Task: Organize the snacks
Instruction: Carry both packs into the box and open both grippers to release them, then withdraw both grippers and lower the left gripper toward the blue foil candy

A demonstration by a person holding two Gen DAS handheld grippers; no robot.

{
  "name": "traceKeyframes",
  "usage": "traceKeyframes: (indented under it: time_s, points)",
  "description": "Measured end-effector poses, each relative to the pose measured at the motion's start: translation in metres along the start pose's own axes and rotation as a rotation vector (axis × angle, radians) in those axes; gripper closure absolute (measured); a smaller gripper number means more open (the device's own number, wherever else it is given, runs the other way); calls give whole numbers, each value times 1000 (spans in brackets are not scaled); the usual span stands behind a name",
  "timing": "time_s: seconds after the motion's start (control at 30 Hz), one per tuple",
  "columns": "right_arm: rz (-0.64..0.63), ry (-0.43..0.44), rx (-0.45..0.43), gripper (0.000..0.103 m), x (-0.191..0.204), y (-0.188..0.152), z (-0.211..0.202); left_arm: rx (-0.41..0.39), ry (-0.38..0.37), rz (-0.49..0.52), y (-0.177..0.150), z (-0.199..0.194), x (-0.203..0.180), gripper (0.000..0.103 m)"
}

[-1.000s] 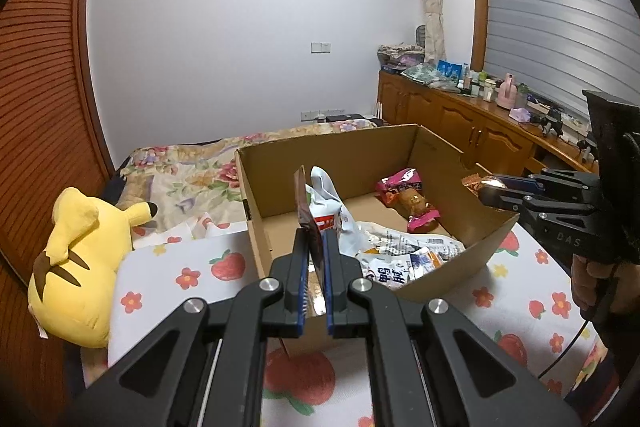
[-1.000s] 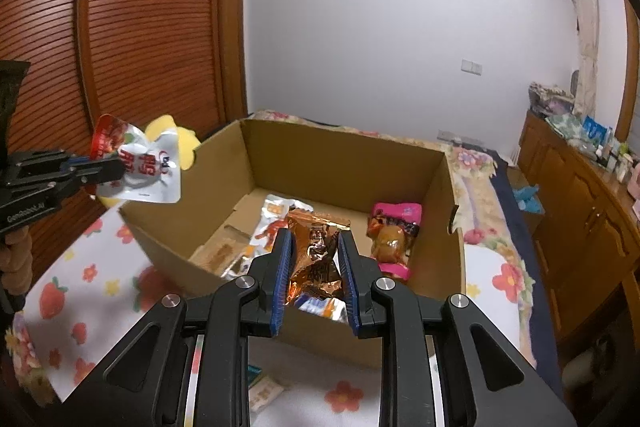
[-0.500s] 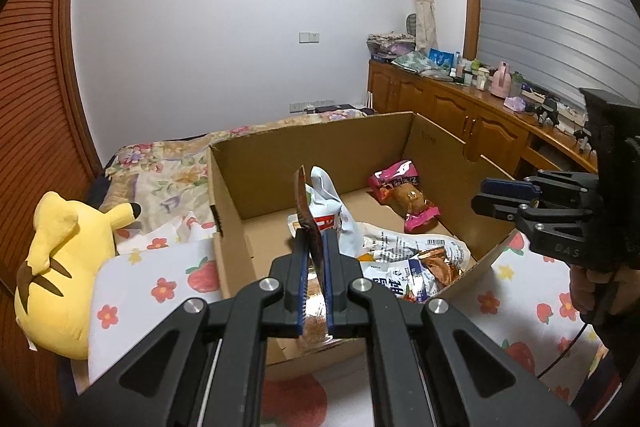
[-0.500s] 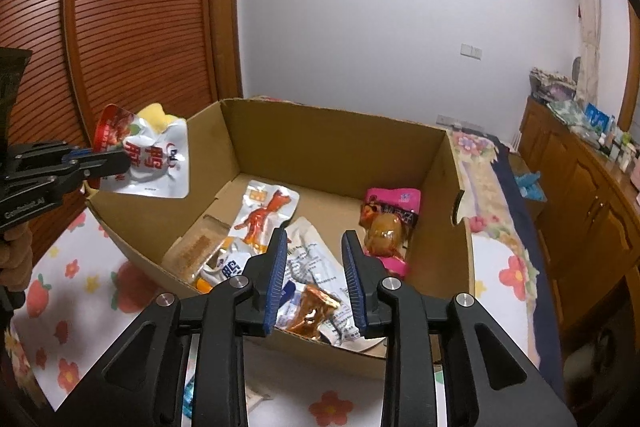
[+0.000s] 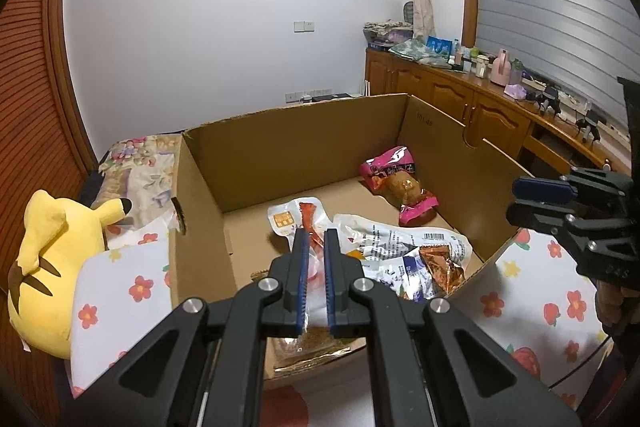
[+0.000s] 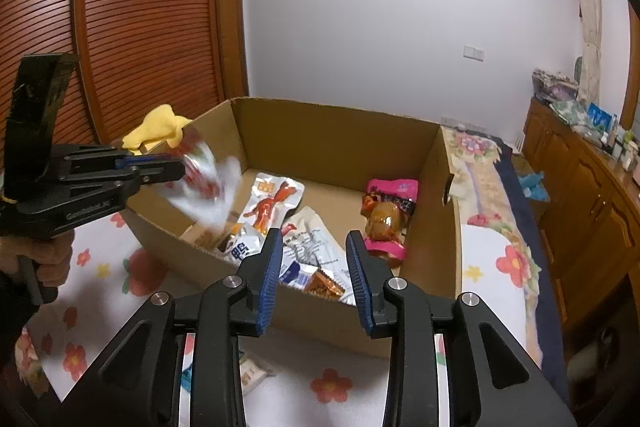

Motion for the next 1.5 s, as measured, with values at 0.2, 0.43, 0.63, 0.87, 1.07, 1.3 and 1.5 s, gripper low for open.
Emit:
traceKeyframes:
  time_s: [0.2,0.43,0.63,0.87,1.07,1.3,1.5]
  points:
    - [6,9,-4,70,3,-4,-6,1,-9,9,-6,-9,-8,97]
    - [6,17,-10,69,16,-14,-21,-12,-30,13,-22,-36,-21,91]
    - [5,28,-6,69,29,-30,-32,-13,-45,33,-44,-53,-37,79]
    - [-4,32,10,69,39,-45,-38,6,-62,5,-66,-50,-48,63]
    - [1,25,11,68,42,-57,-48,67,-69,-9,-88,-32,-58,63]
    - [28,35,7,68,43,-69,-59,130,-68,-8,-108,-11,-74,63]
    - [35,34,14,68,42,-77,-59,169,-86,-17,-113,4,-84,63]
Point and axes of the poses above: each gripper's, at about its wrist camera, not at the fingertips, and z roughly the way its jaws point, x to its left, y to its top, the point moved 6 cm from there along z, roughly the way its jaws point, and after that the axes turned 6 degrees about x, right-handed, at the moved point
